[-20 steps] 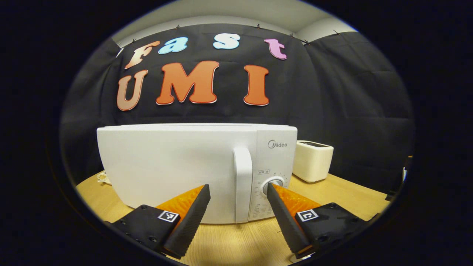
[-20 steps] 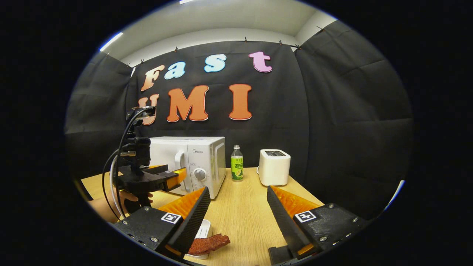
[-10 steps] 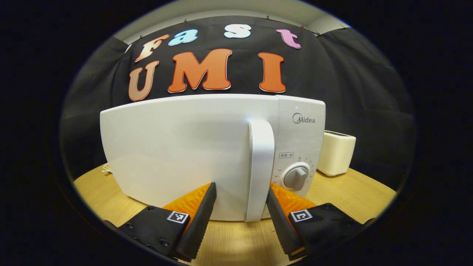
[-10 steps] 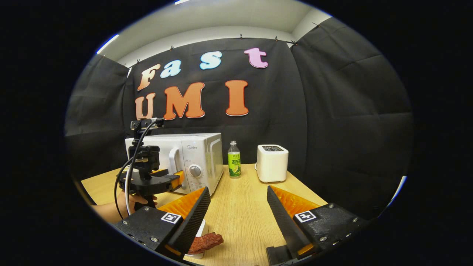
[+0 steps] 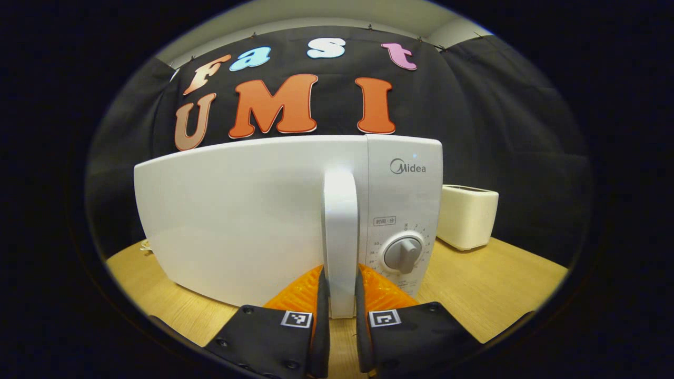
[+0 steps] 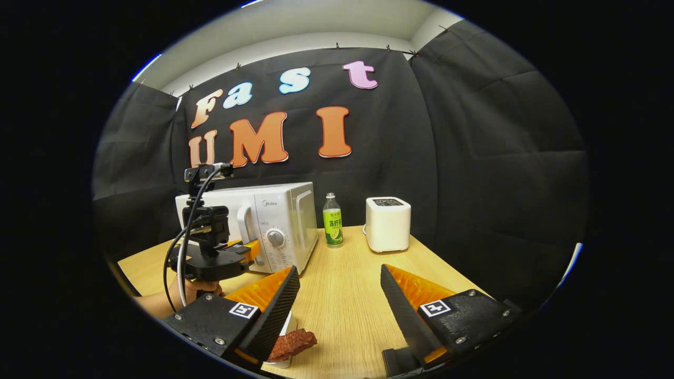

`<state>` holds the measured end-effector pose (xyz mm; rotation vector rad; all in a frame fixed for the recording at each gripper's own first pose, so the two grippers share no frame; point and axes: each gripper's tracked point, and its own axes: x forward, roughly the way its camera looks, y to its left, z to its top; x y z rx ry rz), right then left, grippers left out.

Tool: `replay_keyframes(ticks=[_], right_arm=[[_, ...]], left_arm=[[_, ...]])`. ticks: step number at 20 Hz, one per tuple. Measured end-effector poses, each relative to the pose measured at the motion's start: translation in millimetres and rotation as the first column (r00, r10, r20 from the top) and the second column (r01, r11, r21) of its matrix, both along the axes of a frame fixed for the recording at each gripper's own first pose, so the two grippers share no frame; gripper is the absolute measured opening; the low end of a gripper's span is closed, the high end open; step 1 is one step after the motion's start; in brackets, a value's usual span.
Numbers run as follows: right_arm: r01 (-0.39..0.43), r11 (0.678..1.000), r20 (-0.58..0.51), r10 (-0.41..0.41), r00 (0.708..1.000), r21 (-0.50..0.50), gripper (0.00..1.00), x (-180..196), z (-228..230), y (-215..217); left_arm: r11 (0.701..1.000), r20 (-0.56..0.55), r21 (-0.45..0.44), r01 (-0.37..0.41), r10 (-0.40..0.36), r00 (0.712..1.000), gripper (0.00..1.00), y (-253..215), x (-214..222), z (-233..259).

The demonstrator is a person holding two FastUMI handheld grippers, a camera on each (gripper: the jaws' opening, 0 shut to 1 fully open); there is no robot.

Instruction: Open the microwave oven with the left hand, put the food in, and close the microwave oven.

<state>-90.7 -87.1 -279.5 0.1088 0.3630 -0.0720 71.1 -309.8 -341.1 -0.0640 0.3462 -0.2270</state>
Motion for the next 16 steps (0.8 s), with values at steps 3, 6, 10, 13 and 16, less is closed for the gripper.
replay_keyframes(ticks=[3, 6, 10, 13, 16], right_arm=[[-0.002, 1.0, -0.004, 0.002, 1.0, 0.007, 0.96, 0, -1, 2], [-0.005, 1.0, 0.003, 0.005, 1.0, 0.007, 0.96, -3, 2, 5], [0.004, 1.0, 0.0, -0.004, 1.0, -0.005, 0.96, -7, 0, -1], [0.017, 1.0, -0.004, -0.017, 1.0, 0.001, 0.96, -9, -2, -7], [0.031, 0.999, -0.017, -0.03, 0.999, 0.012, 0.96, -8, -8, -13]], left_arm=[[1.0, -0.004, 0.021, 0.003, -0.003, 1.0, 0.17, 2, -1, 2], [0.999, -0.005, 0.045, -0.002, 0.002, 1.0, 0.13, 2, -1, 0], [0.999, -0.003, 0.04, -0.025, 0.025, 1.0, 0.09, 3, -3, 1], [0.999, 0.004, 0.037, -0.038, 0.038, 0.999, 0.13, 4, -3, 2], [0.999, -0.005, 0.037, -0.036, 0.036, 0.999, 0.13, 3, -5, 0]])
